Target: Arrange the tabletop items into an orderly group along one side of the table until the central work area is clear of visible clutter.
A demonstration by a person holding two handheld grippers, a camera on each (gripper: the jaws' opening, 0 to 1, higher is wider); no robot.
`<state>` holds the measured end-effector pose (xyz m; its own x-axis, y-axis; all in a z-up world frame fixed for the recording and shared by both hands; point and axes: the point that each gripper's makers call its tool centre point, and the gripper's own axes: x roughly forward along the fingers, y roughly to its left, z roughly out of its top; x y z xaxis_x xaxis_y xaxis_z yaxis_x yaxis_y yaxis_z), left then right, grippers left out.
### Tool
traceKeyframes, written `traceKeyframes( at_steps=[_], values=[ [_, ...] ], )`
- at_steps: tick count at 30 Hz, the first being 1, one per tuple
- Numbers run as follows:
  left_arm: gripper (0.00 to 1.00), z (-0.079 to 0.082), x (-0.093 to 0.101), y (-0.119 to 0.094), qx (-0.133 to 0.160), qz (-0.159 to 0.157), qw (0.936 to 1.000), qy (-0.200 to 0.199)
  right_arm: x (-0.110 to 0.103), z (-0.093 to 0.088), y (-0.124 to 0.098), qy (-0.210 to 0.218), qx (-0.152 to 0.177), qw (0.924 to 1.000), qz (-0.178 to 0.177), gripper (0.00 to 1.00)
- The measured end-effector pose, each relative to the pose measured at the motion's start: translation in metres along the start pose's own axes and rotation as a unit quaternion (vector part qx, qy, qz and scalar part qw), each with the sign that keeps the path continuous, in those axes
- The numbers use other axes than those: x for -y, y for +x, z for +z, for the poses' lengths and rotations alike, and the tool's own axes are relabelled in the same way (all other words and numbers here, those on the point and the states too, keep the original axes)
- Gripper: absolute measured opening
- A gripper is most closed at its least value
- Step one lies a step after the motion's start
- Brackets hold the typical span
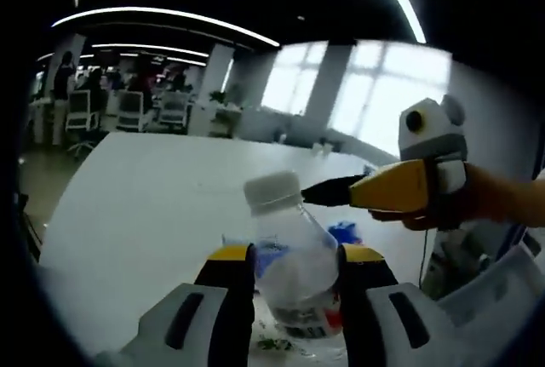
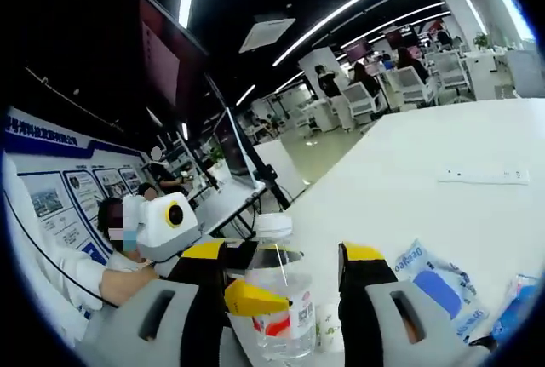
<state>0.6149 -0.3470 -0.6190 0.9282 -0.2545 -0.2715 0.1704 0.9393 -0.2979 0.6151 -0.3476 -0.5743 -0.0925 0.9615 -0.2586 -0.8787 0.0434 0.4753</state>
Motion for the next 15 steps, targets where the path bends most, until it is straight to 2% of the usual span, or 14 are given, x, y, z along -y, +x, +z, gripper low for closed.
traceKeyframes(
  at_steps=[5, 9, 12, 15],
  values=[
    [0.33, 0.0, 0.01, 0.001, -0.011, -0.007, 0.9989, 0.044, -0.01, 0.003, 0.011, -0.017, -0.004, 0.9997, 0.019, 0.49],
    [0.34, 0.002, 0.018, -0.001, -0.006, -0.015, 0.9989, 0.044, -0.009, -0.005, 0.015, -0.03, -0.017, 0.9992, 0.018, 0.45],
    [0.34, 0.009, 0.023, -0.003, 0.008, -0.024, 0.998, 0.058, -0.003, -0.009, 0.015, -0.01, -0.017, 0.9996, 0.019, 0.41],
    [0.34, 0.01, 0.031, -0.002, 0.006, -0.038, 0.9964, 0.076, -0.006, -0.007, 0.015, 0.007, -0.004, 0.9995, 0.03, 0.4]
  ],
)
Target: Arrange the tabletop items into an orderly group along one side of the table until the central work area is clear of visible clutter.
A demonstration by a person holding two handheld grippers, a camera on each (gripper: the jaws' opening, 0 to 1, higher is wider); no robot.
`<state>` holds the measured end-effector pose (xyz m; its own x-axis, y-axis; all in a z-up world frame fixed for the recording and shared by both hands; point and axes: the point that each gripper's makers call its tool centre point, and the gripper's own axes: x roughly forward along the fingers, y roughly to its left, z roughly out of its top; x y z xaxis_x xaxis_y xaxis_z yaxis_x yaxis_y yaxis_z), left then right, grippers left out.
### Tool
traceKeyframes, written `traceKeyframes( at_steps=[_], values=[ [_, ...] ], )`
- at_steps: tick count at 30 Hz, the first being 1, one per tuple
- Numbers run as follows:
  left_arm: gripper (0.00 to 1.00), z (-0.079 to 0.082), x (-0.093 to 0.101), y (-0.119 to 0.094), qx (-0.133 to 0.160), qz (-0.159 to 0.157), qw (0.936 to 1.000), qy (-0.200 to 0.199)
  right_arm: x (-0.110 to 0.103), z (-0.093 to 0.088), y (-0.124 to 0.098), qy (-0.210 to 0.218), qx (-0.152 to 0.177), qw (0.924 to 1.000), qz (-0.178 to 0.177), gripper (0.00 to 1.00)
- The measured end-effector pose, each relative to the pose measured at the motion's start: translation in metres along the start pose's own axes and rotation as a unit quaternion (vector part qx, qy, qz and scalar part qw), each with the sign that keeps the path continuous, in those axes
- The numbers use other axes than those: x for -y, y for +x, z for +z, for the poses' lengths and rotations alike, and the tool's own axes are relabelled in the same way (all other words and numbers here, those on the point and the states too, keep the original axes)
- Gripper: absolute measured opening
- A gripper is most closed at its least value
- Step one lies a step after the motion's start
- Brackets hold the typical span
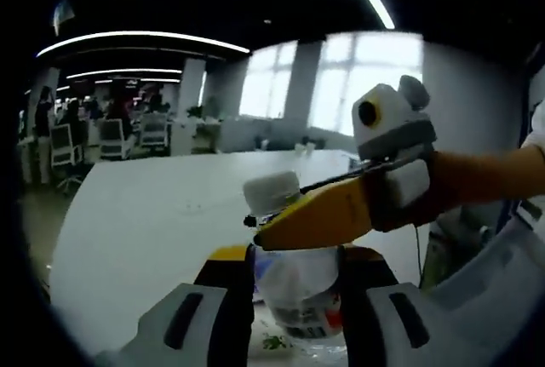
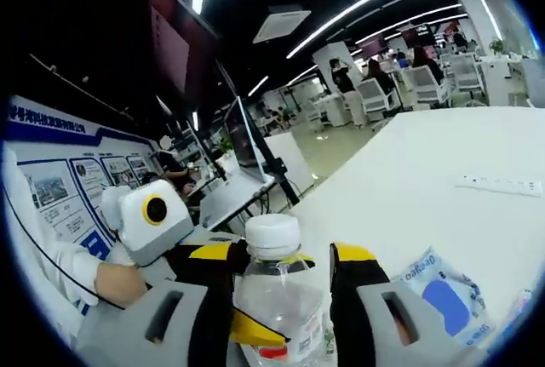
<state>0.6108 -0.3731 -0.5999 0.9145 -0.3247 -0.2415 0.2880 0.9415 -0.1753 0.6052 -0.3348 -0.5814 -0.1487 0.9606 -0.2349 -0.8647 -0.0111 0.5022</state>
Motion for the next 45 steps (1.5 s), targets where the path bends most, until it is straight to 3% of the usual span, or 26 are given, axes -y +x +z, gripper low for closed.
traceKeyframes(
  at_steps=[2, 4, 5, 11, 13, 14, 17, 23, 25, 27, 28, 33, 36, 40, 45],
  values=[
    [0.34, 0.001, 0.008, 0.002, -0.004, -0.019, 0.9998, 0.01, -0.003, 0.003, 0.0, 0.006, 0.01, 0.9999, 0.01, 0.4],
    [0.34, 0.002, 0.011, 0.003, -0.002, -0.024, 0.9996, 0.015, -0.003, 0.003, -0.002, 0.0, 0.012, 0.9999, 0.01, 0.27],
    [0.34, 0.002, 0.012, 0.003, -0.004, -0.027, 0.9996, 0.009, -0.007, 0.004, -0.003, 0.007, 0.016, 0.9997, 0.02, 0.27],
    [0.35, 0.0, 0.013, 0.006, -0.011, -0.029, 0.9994, 0.014, -0.002, 0.006, -0.005, -0.045, 0.021, 0.9988, -0.002, 0.24],
    [0.36, -0.007, 0.017, 0.006, -0.028, -0.048, 0.9983, -0.015, -0.002, 0.001, -0.005, -0.076, 0.014, 0.9969, -0.011, 0.22],
    [0.36, -0.009, 0.016, 0.007, -0.034, -0.049, 0.9978, -0.029, -0.004, 0.0, -0.004, -0.101, 0.019, 0.9946, -0.016, 0.22],
    [0.37, -0.009, 0.012, 0.009, -0.034, -0.045, 0.9983, -0.013, -0.006, 0.002, -0.003, -0.116, 0.038, 0.9921, -0.029, 0.21],
    [0.37, -0.003, -0.003, 0.006, -0.027, -0.027, 0.9989, -0.028, -0.003, 0.018, -0.004, -0.113, 0.064, 0.9905, -0.045, 0.2],
    [0.37, 0.003, -0.01, 0.004, -0.009, -0.025, 0.9988, -0.041, -0.002, 0.025, -0.003, -0.12, 0.073, 0.9889, -0.049, 0.2],
    [0.46, 0.012, -0.026, -0.002, 0.013, 0.004, 0.9972, -0.074, 0.001, 0.027, -0.002, -0.132, 0.07, 0.987, -0.058, 0.2],
    [0.56, 0.015, -0.037, -0.004, 0.022, 0.021, 0.9969, -0.072, 0.002, 0.028, -0.001, -0.14, 0.068, 0.9861, -0.059, 0.2],
    [0.95, 0.015, -0.074, -0.013, 0.019, 0.103, 0.9942, -0.026, 0.01, 0.032, 0.003, -0.144, 0.069, 0.9852, -0.061, 0.2],
    [0.97, 0.011, -0.078, -0.016, 0.014, 0.1, 0.994, -0.042, 0.016, 0.032, 0.007, -0.145, 0.062, 0.9853, -0.064, 0.2],
    [0.97, 0.004, -0.075, -0.015, -0.015, 0.107, 0.9941, -0.015, 0.02, 0.036, 0.015, -0.159, 0.054, 0.9834, -0.068, 0.2],
    [0.97, 0.004, -0.072, -0.015, -0.014, 0.099, 0.9945, -0.032, 0.02, 0.053, 0.024, -0.159, 0.064, 0.9832, -0.064, 0.2]
  ],
)
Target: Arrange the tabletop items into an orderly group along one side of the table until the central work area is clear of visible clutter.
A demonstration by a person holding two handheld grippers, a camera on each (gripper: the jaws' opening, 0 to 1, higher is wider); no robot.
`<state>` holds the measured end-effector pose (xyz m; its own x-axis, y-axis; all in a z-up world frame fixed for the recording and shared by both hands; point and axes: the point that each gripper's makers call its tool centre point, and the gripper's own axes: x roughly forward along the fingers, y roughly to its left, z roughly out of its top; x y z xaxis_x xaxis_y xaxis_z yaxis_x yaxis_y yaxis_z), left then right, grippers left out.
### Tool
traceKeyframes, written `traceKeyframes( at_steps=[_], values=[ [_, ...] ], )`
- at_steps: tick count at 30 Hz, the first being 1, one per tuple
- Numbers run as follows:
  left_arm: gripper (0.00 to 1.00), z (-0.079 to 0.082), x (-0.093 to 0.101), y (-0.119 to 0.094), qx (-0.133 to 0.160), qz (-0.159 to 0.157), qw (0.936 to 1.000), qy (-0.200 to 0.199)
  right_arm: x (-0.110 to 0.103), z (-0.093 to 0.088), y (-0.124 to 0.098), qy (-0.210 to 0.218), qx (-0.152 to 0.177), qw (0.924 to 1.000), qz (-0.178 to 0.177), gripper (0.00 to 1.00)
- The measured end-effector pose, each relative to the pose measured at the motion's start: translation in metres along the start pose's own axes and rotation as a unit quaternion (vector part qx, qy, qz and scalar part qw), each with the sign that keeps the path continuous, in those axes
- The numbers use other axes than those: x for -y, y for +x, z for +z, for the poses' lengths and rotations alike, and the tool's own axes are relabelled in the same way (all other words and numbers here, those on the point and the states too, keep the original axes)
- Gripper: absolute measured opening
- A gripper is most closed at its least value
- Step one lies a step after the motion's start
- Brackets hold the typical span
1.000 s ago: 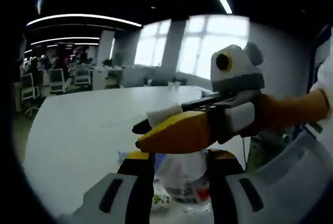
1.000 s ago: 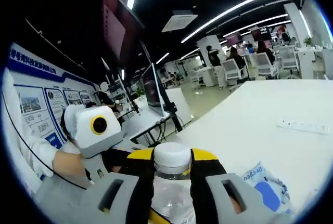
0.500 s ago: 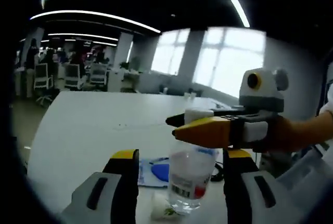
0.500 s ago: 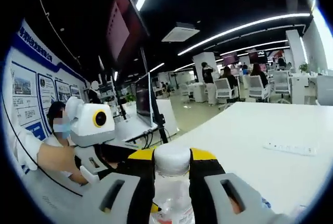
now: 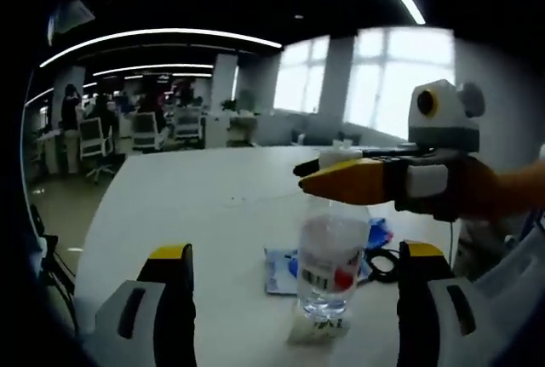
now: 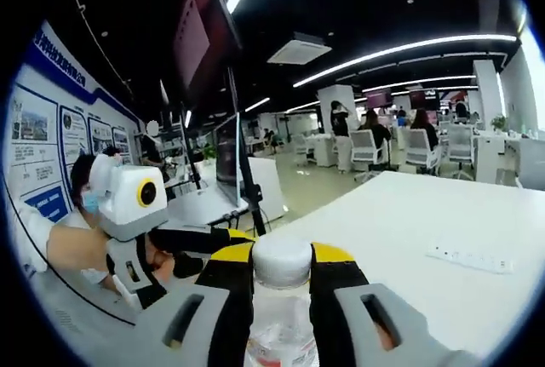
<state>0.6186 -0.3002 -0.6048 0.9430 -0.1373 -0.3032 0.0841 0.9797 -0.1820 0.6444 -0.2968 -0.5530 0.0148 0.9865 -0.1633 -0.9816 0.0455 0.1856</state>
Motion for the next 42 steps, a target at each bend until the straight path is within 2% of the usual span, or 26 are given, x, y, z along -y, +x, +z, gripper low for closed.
traceKeyframes(
  at_steps=[4, 9, 12, 16, 21, 29, 32, 34, 38, 42],
  values=[
    [0.97, -0.002, -0.004, -0.001, 0.003, 0.001, 0.9996, -0.028, 0.008, 0.007, 0.012, 0.003, 0.006, 1.0, -0.002, 0.2],
    [0.97, -0.006, -0.008, -0.006, 0.006, 0.012, 0.9994, -0.033, 0.017, 0.008, 0.028, -0.024, 0.005, 0.9997, -0.008, 0.2],
    [0.97, -0.012, -0.011, -0.008, 0.001, 0.018, 0.999, -0.041, 0.027, 0.007, 0.037, -0.025, 0.006, 0.9995, -0.018, 0.2],
    [0.97, -0.013, -0.013, -0.007, 0.006, 0.02, 0.9987, -0.047, 0.049, 0.004, 0.046, -0.03, 0.018, 0.9978, -0.057, 0.2],
    [0.97, -0.023, -0.011, -0.003, -0.009, 0.009, 0.9986, -0.05, 0.067, 0.005, 0.05, -0.045, 0.024, 0.9946, -0.09, 0.2],
    [0.97, -0.031, -0.008, -0.001, -0.025, 0.008, 0.9988, -0.042, 0.104, -0.006, 0.057, -0.006, 0.047, 0.9903, -0.13, 0.2],
    [0.97, -0.037, -0.007, 0.001, -0.035, 0.0, 0.9976, -0.06, 0.113, -0.017, 0.062, 0.007, 0.049, 0.9896, -0.135, 0.2],
    [0.97, -0.032, -0.004, 0.003, -0.017, -0.013, 0.9956, -0.091, 0.117, -0.02, 0.064, 0.011, 0.051, 0.9893, -0.136, 0.2],
    [0.97, -0.024, -0.011, -0.002, 0.011, -0.005, 0.9937, -0.111, 0.118, -0.026, 0.071, -0.007, 0.044, 0.9901, -0.133, 0.2],
    [0.97, -0.024, -0.017, -0.003, 0.024, -0.008, 0.9893, -0.144, 0.122, -0.027, 0.08, -0.014, 0.043, 0.9899, -0.134, 0.2]
  ],
)
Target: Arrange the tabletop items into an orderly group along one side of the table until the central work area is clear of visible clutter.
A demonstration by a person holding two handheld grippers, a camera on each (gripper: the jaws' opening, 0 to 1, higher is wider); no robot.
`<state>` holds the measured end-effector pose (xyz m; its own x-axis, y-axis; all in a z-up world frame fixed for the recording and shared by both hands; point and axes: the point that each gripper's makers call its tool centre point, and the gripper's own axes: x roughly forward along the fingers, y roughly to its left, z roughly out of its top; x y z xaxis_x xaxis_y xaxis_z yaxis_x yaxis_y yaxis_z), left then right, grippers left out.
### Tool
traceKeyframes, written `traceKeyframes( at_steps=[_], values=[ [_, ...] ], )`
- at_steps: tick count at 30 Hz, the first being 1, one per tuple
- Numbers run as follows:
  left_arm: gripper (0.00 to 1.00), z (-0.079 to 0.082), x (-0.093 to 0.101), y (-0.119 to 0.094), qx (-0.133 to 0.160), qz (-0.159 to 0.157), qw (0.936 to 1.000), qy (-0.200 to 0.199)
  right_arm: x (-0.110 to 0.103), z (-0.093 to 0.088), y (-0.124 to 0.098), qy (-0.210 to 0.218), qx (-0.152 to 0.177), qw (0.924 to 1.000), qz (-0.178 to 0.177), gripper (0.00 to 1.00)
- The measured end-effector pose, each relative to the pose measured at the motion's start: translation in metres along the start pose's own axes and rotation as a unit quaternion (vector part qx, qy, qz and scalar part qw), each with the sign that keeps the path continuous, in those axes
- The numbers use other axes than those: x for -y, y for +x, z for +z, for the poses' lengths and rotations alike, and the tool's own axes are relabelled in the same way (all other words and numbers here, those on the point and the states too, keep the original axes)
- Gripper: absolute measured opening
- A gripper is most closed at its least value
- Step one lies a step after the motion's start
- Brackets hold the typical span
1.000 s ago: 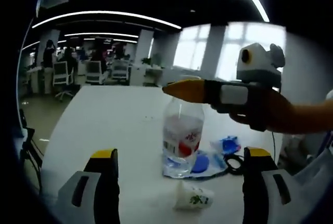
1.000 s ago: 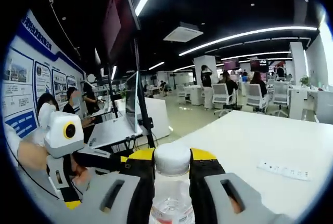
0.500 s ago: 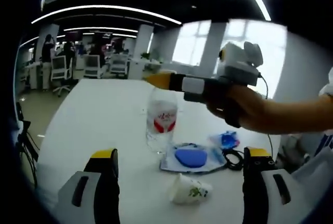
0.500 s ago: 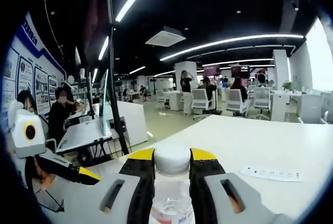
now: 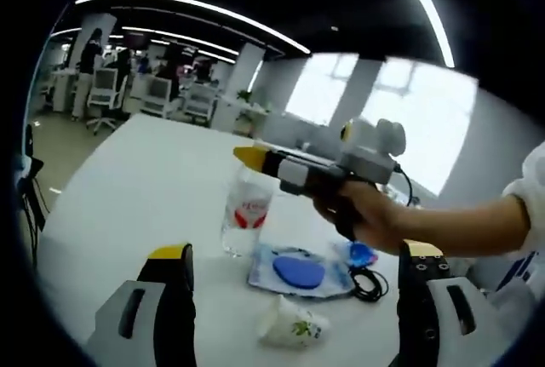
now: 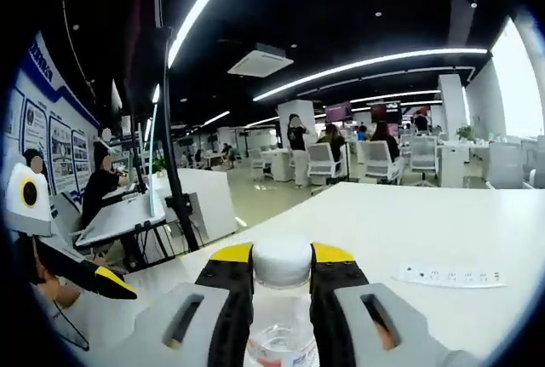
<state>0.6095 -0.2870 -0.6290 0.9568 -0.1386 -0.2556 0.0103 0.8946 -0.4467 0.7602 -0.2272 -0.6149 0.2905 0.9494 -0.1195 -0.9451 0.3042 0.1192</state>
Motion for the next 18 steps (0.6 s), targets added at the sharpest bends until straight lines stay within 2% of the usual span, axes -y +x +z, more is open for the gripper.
traceKeyframes(
  at_steps=[3, 10, 18],
  values=[
    [0.97, -0.003, -0.003, 0.0, -0.005, 0.005, 1.0, 0.006, 0.003, -0.004, 0.011, -0.001, 0.0, 1.0, 0.0, 0.2],
    [0.97, -0.006, 0.0, 0.004, -0.014, 0.003, 0.9998, 0.015, 0.007, -0.017, 0.02, -0.012, -0.004, 0.9999, -0.005, 0.2],
    [0.97, -0.006, -0.004, 0.005, -0.013, 0.006, 0.9998, 0.011, 0.008, -0.033, 0.019, -0.016, -0.006, 0.9998, -0.007, 0.2]
  ],
)
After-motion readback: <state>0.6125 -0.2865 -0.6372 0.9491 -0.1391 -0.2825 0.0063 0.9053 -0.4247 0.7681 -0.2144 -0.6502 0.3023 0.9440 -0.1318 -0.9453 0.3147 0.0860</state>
